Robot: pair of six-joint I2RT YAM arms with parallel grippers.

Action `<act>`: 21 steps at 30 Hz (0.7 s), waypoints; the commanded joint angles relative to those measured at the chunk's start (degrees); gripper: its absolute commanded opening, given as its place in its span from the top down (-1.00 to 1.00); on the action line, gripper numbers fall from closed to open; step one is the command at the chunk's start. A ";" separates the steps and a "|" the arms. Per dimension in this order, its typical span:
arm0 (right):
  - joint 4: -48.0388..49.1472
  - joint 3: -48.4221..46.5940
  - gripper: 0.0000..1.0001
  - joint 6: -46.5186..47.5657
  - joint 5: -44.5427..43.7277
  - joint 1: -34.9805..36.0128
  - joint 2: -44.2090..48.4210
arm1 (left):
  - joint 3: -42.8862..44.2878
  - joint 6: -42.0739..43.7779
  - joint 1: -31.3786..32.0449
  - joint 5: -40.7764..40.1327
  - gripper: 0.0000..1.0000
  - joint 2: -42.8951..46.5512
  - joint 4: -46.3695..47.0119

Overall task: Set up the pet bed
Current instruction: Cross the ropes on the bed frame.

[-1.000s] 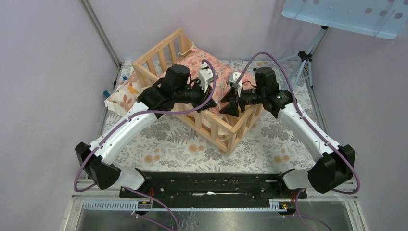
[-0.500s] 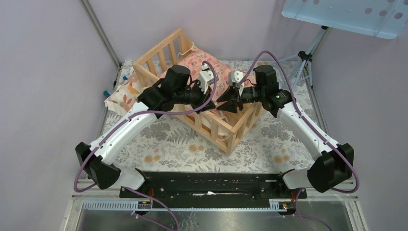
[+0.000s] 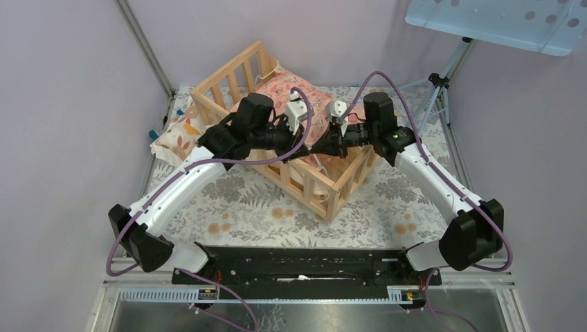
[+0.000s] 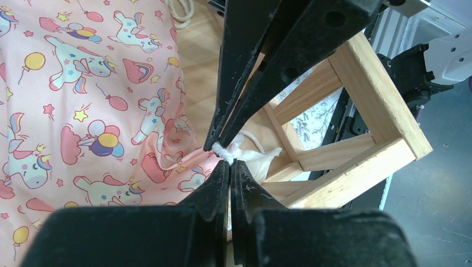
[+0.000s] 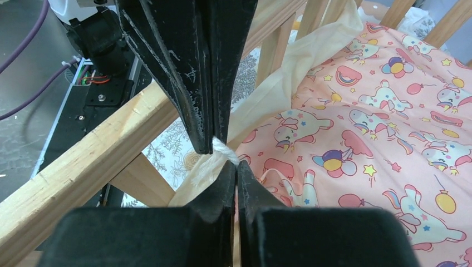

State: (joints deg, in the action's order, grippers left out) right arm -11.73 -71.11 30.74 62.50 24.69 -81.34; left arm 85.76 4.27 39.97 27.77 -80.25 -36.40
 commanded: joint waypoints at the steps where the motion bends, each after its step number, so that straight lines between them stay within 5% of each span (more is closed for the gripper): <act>1: 1.54 -1.59 1.00 0.73 -1.97 -0.17 0.52 | 0.74 0.14 -0.33 -0.67 0.92 2.54 2.62; 6: -0.78 -1.13 1.00 3.97 -3.61 -0.15 1.98 | -1.06 -1.82 -0.58 -4.11 0.05 5.14 5.43; 8: -2.62 -1.58 1.00 5.83 -4.14 -0.17 2.08 | -1.81 -2.79 -0.85 -5.10 -0.13 6.33 6.98; 21: -28.84 -12.80 1.00 30.37 0.98 -0.11 -3.10 | -10.10 -13.59 -1.56 -22.03 -0.44 19.27 11.90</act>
State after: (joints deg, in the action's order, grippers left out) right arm -28.67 -78.17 48.95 58.81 24.69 -82.00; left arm 77.60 -5.48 38.76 13.13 -65.54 -28.14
